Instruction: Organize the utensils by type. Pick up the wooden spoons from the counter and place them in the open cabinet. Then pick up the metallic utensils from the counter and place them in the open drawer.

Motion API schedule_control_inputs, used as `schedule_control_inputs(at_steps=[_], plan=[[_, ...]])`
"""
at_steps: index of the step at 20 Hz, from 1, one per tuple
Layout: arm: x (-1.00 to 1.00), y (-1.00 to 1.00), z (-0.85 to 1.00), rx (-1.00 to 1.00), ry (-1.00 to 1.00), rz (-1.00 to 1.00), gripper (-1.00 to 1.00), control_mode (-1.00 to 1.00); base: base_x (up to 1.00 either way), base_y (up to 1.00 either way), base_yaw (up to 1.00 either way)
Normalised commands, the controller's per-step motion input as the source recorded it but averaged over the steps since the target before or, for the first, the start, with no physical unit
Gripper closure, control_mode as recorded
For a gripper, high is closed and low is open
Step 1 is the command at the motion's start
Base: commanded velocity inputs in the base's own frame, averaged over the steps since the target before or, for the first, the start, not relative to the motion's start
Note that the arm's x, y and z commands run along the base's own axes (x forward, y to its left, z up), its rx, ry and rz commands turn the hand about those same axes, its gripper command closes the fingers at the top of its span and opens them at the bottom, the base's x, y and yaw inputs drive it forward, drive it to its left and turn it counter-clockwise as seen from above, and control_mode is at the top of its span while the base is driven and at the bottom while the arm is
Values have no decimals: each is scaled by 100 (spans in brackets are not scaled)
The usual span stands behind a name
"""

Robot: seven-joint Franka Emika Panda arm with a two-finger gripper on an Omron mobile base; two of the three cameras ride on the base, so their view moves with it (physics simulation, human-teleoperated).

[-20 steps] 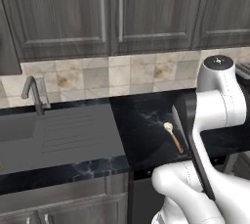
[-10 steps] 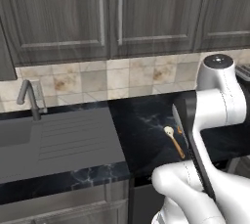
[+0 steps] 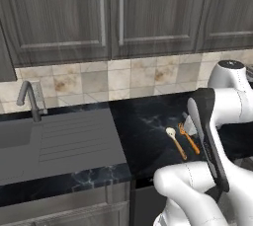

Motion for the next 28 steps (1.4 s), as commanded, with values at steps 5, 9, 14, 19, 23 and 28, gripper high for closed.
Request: schedule_control_inputs(at_steps=[5,9,14,19,23,28], plan=[[26,16,-48,7,4,0,-100,-100,0,0,0],[35,22,-52,-1,0,0,-100,-100,0,0,0],[49,-2,-50,-1,0,-1,-100,-100,0,0,0],[64,-23,-34,0,18,-6,-100,-100,0,0,0],[69,-24,-35,-4,19,-3,-100,-100,0,0,0],[65,-16,-38,-8,20,-1,-100,-100,0,0,0]])
